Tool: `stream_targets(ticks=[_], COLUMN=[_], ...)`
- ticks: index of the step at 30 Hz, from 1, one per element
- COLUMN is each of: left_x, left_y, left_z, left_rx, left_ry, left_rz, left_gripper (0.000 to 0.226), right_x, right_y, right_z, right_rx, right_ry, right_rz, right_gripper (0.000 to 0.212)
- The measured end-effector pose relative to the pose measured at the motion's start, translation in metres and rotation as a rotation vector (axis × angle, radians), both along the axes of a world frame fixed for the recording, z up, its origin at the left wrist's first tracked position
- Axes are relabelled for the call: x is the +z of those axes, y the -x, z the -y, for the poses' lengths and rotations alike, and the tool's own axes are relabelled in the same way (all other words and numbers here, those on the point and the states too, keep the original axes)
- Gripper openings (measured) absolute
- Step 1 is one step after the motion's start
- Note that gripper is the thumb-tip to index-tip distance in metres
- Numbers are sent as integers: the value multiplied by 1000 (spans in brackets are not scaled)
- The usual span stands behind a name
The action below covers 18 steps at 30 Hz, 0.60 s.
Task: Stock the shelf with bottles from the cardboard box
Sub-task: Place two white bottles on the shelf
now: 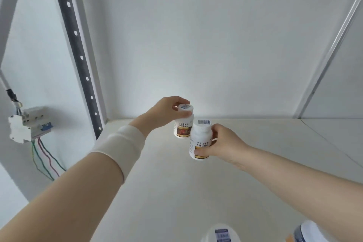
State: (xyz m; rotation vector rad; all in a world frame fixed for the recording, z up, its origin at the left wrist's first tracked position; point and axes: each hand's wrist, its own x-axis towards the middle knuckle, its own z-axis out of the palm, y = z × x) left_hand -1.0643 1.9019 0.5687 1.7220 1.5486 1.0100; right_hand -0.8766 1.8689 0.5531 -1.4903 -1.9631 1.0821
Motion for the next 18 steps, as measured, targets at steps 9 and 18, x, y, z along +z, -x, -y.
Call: stream_targets(ticks=[9,18], left_x=[-26,-33], left_y=[3,5], left_z=[-53,-71], left_rx=[4,-21], left_ry=[-3,-31], left_rz=[71,65], left_gripper=[35,35], right_x=[-23,-35], right_y=[22,25], right_z=[-45,-56], right_rx=[-12,-42], right_ry=[3,-23], right_rz=[22,1], right_gripper=[58,57])
